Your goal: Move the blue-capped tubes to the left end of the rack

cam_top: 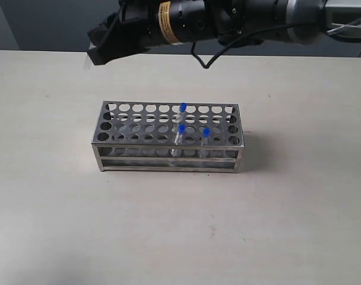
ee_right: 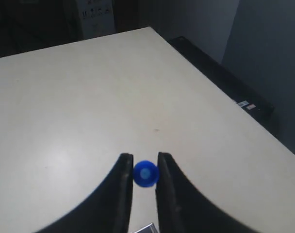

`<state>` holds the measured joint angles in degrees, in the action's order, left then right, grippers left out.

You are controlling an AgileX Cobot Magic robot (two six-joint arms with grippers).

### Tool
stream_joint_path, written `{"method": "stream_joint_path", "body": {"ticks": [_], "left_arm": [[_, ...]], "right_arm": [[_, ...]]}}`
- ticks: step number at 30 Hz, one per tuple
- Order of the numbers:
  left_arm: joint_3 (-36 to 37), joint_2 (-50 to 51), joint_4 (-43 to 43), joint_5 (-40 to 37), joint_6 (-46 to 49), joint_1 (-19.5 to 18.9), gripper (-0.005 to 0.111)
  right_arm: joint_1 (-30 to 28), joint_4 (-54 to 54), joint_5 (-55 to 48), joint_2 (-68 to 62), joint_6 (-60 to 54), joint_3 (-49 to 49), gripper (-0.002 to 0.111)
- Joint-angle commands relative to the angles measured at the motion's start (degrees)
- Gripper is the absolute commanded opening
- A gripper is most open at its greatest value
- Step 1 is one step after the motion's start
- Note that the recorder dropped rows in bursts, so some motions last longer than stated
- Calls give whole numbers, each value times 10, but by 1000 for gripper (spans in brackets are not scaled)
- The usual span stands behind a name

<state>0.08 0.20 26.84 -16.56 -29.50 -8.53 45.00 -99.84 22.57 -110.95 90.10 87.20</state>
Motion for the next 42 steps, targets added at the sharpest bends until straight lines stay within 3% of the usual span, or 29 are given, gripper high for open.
{"method": "stream_joint_path", "body": {"ticks": [1,6,9,16,22,27,31,42], "left_arm": [[-1,-2,2,-1,-1,1,1],[-1,-2,2,-1,-1,1,1],[-1,-2,2,-1,-1,1,1],[-1,-2,2,-1,-1,1,1],[-1,-2,2,-1,-1,1,1],[-1,-2,2,-1,-1,1,1],[-1,-2,2,-1,-1,1,1],[-1,-2,2,-1,-1,1,1]], "right_arm": [[-5,-1,9,5,35,-1,-1],[-10,-1,107,7,64,-9,-1],[-13,-1,93,18,59,-29,-1],[-87,-1,149,72,89,-94,-1],[-94,-1,132,80,67,-142,-1],[-63,-1,126,74,35,-156,-1],[-16,-1,34,71,-9,-156,-1],[-15,-1,-42,31,-38,-155,-1]]}}
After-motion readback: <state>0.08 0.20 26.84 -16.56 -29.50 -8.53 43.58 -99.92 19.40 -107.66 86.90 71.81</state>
